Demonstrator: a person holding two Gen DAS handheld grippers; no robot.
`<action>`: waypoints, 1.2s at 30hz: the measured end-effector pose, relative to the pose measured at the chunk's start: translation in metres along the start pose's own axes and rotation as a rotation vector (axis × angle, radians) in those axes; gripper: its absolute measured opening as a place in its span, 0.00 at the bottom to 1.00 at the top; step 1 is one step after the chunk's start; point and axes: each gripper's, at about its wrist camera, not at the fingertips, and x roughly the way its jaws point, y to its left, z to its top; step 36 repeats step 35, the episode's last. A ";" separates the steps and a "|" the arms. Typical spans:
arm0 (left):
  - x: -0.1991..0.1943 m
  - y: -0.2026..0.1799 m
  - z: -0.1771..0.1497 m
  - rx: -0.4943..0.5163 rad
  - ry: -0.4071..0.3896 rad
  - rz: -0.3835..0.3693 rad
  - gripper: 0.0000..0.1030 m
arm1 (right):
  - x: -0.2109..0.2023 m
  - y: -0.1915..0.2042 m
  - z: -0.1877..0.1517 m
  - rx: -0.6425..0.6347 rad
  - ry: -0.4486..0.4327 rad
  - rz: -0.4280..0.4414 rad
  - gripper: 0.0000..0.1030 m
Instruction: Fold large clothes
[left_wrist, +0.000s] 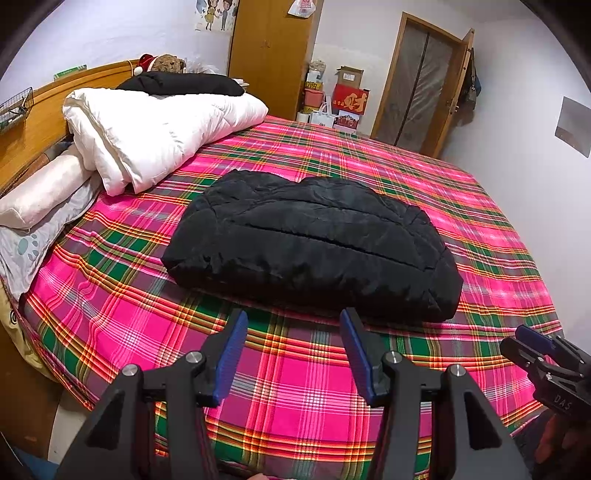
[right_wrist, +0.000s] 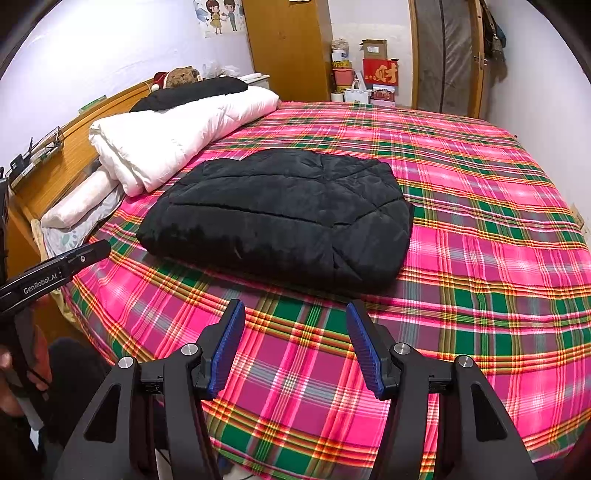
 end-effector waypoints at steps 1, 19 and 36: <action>0.000 0.000 0.000 -0.001 0.000 0.001 0.53 | 0.000 0.000 0.000 0.000 0.001 0.000 0.56; -0.001 -0.008 0.000 0.014 -0.005 0.006 0.53 | 0.001 -0.002 0.001 0.004 0.002 -0.002 0.56; -0.003 -0.014 -0.007 0.017 0.008 0.044 0.53 | -0.010 -0.008 -0.005 0.030 -0.018 0.003 0.56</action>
